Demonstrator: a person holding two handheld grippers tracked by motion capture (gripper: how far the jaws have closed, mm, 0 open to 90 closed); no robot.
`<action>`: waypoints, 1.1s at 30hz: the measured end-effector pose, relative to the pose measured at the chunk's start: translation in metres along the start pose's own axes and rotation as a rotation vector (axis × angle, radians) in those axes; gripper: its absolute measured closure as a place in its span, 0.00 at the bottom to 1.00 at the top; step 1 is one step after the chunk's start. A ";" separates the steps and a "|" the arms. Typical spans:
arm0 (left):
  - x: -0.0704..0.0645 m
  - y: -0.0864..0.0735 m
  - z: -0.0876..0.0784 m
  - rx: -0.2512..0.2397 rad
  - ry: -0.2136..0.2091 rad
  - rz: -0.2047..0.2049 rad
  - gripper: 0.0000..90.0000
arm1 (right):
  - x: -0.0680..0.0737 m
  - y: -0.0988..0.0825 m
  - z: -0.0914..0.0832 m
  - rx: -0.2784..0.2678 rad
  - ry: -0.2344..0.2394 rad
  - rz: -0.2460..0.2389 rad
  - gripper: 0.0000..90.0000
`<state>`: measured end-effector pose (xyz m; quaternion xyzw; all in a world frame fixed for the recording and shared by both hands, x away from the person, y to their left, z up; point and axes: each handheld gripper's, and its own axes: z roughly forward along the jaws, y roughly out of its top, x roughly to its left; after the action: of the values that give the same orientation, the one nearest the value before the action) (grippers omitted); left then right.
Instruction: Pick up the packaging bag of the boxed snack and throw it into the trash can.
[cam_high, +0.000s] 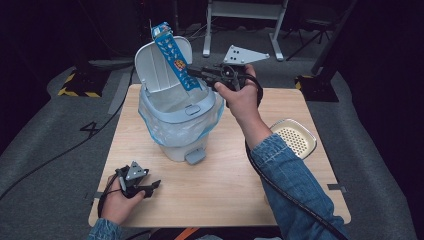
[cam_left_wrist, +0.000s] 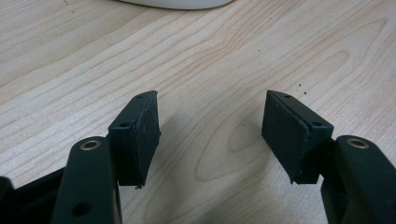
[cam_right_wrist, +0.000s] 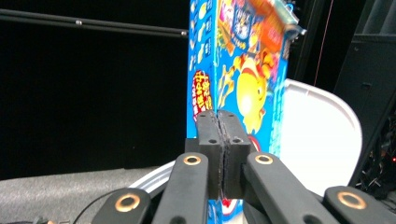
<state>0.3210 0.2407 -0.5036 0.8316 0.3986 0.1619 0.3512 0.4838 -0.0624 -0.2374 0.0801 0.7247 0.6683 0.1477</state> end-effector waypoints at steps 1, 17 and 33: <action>0.000 0.000 0.000 -0.002 0.000 0.000 0.41 | 0.001 -0.003 0.003 0.014 -0.006 -0.002 0.98; 0.000 0.000 0.000 0.000 0.000 0.001 0.41 | 0.018 -0.024 0.021 0.158 -0.026 -0.024 0.49; 0.000 0.000 0.000 0.000 -0.002 -0.001 0.41 | 0.015 -0.036 0.023 0.350 -0.072 -0.001 0.56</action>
<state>0.3209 0.2407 -0.5037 0.8316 0.3986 0.1611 0.3516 0.4796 -0.0397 -0.2757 0.1280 0.8242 0.5287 0.1574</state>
